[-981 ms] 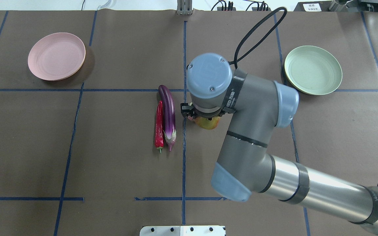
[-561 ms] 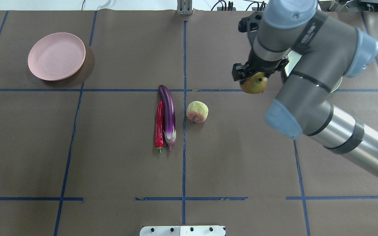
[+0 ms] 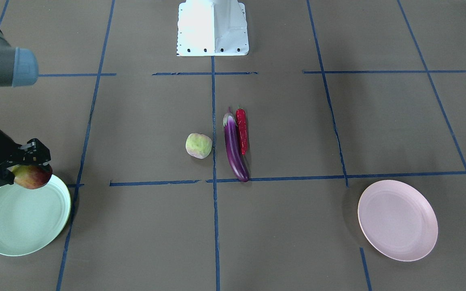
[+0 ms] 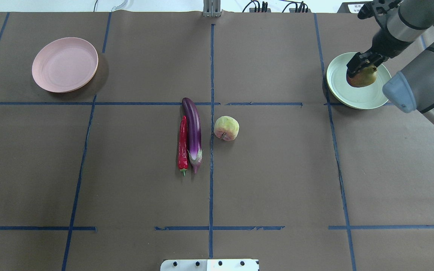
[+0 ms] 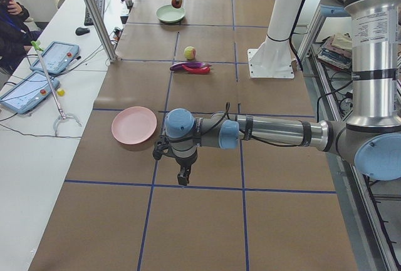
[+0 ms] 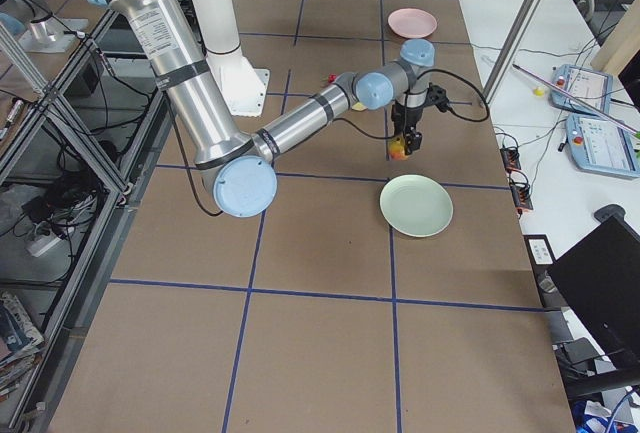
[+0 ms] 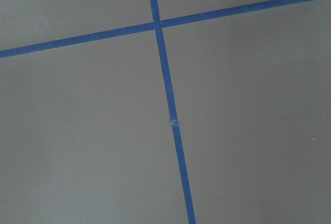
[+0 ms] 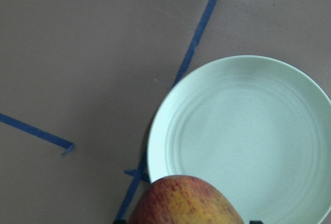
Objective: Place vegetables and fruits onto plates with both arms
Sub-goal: 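Carry the mango with the right gripper onto the pale green plate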
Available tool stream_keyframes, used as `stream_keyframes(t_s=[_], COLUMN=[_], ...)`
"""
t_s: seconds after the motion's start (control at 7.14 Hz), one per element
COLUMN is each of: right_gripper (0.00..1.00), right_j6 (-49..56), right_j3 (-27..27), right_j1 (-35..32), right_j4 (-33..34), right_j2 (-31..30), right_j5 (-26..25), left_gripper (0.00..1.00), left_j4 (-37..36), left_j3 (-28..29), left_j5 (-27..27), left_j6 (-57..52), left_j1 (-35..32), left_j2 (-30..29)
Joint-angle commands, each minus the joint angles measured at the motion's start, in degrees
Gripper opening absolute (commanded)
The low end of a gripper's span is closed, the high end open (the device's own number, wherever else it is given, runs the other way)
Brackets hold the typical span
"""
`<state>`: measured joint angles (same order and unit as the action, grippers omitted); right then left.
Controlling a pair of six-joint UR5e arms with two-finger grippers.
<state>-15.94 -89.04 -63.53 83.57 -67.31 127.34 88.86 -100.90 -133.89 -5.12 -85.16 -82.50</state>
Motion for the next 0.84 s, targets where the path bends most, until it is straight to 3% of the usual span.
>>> stream_keyframes(t_s=[0.0, 0.14, 0.28, 0.42, 0.7], right_gripper=[0.06, 0.24, 0.71, 1.00, 1.00], right_j6=[1.53, 1.00, 0.04, -0.84, -5.30], right_j3=[12.77, 15.10, 15.21, 15.12, 12.85], right_j1=[-1.16, -0.98, -0.81, -0.46, -0.11], right_j4=[-15.13, -17.81, -17.83, -18.09, -17.49], right_j2=[-2.12, -1.69, -1.51, -1.60, 0.76], right_j5=[1.51, 1.43, 1.42, 1.34, 1.60], left_gripper=[1.00, 1.00, 1.00, 1.00, 1.00], left_j4=[0.09, 0.09, 0.09, 0.17, 0.17], left_j3=[0.00, -0.09, -0.09, -0.17, -0.35], left_j5=[-0.06, -0.06, -0.06, -0.06, -0.06], left_j6=[0.02, 0.02, 0.02, 0.02, -0.07], left_j1=[0.00, 0.00, 0.00, 0.00, 0.00], left_j2=[0.06, 0.06, 0.06, 0.06, 0.06])
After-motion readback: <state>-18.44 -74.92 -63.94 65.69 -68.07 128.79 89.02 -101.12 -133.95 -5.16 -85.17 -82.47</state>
